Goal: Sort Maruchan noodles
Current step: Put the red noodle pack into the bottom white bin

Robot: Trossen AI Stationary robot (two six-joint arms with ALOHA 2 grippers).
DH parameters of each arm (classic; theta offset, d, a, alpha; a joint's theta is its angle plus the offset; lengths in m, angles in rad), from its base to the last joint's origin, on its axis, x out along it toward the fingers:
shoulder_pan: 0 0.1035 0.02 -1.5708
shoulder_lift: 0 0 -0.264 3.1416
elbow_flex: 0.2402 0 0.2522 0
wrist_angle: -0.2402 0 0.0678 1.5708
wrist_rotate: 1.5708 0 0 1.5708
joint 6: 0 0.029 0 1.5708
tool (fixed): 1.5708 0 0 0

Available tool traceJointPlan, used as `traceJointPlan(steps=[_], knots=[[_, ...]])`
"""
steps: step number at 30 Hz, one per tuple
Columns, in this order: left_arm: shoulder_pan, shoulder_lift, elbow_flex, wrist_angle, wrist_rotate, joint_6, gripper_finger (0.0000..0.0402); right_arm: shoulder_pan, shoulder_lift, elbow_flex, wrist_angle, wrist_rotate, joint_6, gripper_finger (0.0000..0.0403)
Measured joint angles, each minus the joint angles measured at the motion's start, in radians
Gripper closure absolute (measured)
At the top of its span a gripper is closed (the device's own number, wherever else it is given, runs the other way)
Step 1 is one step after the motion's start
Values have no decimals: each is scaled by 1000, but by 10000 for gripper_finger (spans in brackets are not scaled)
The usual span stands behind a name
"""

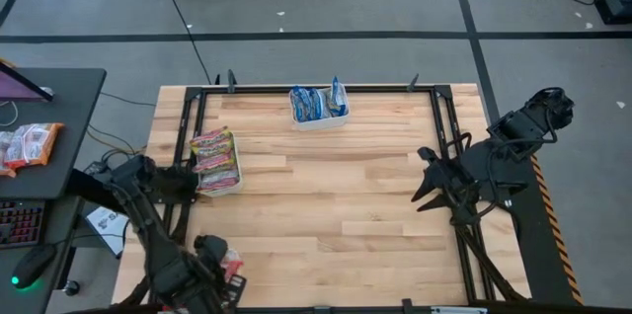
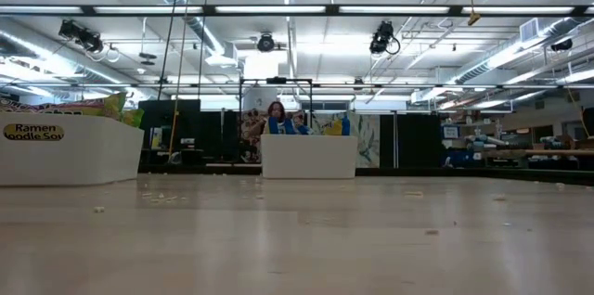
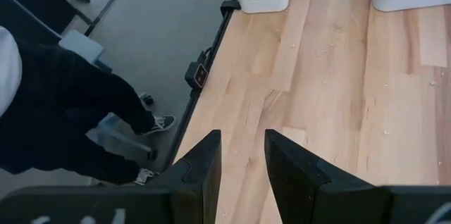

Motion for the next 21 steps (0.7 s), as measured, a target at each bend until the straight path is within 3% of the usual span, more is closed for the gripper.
traceJointPlan(steps=[5,11,16,21], knots=[[47,0,-70,22,10,-2,401,0,0,0,0,11,6,287],[115,0,-197,172,147,-41,401,0,0,0,-1,11,1,287],[164,1,-280,279,151,-41,401,0,0,0,-3,8,-18,287],[188,-8,-290,196,101,-27,401,0,0,0,-12,-14,-19,287]])
